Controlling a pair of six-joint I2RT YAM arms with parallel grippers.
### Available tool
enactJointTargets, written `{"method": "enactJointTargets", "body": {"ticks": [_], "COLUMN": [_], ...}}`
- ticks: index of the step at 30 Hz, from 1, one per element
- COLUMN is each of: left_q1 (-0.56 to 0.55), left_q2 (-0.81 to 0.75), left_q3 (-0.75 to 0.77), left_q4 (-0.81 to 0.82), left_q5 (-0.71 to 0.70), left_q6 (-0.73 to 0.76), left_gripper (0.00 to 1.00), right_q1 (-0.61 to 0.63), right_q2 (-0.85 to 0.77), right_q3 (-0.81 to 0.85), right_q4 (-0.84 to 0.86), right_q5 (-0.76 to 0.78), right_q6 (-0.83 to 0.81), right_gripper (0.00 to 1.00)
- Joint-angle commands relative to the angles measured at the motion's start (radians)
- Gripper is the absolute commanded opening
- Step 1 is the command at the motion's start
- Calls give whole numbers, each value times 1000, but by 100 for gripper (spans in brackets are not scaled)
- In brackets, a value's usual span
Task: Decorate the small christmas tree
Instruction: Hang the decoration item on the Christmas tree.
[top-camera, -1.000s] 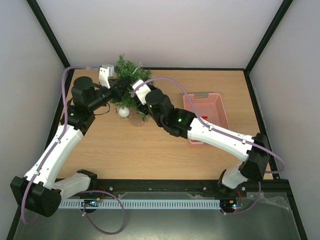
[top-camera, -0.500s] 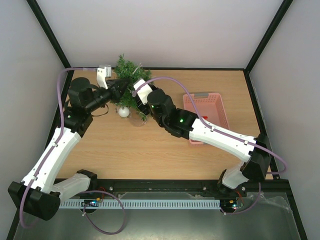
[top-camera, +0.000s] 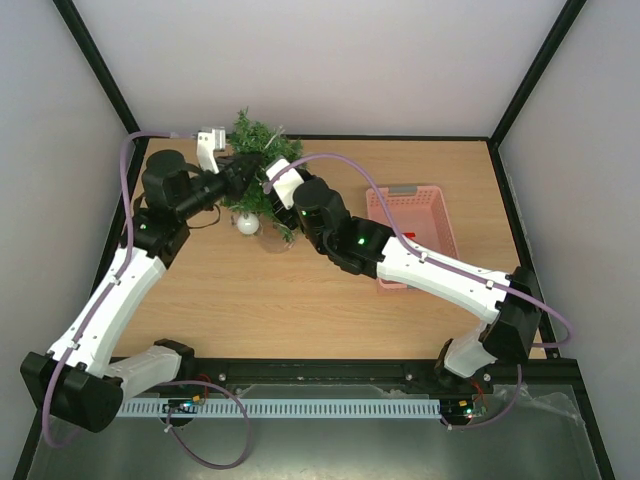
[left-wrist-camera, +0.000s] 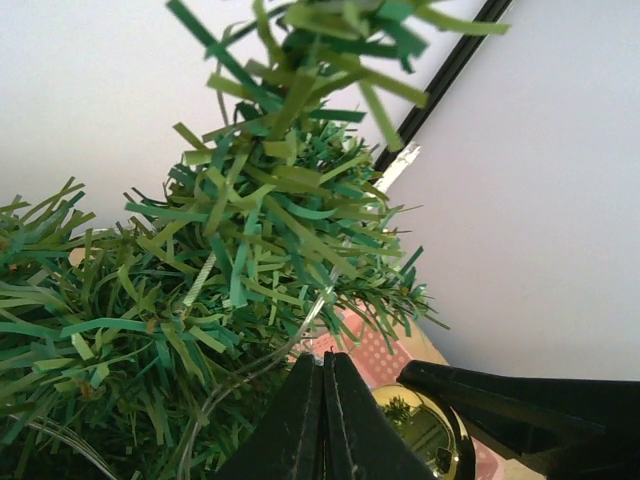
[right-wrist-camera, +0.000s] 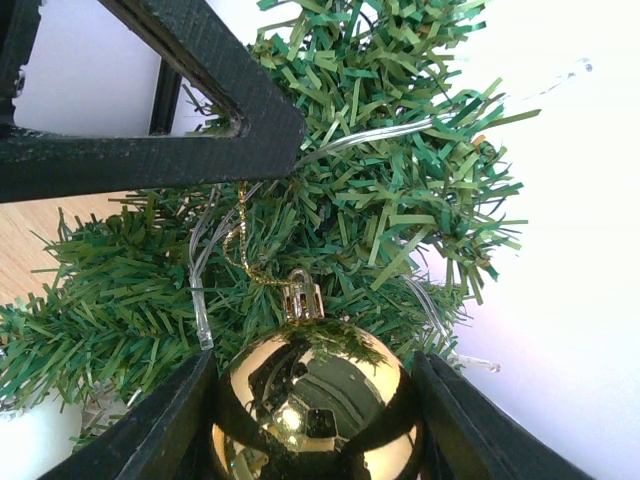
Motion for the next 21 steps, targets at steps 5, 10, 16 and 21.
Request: {"method": "enactJointTargets", "body": {"ticks": [5,10,16,21], "left_q1": [6,6,5,6], "left_q2": [33,31,18,-3], "left_q3": [26,29,31,33], "left_q4": [35,48,43,21], "left_q5": [-29,-29,-30,-53], "left_q6": [-8,-10,-16,-16], "left_gripper": [2,2,2,2], "right_q1": [-5,-7,-9,-9], "right_q2": [22,19,-10,-10], "right_q3": [28,26,9,5], "right_q4": [40,46,59,53], "right_q5": [38,42,33,29], "right_q6": [-25,-30,-17,-12], "right_gripper": [38,38,38,38]}}
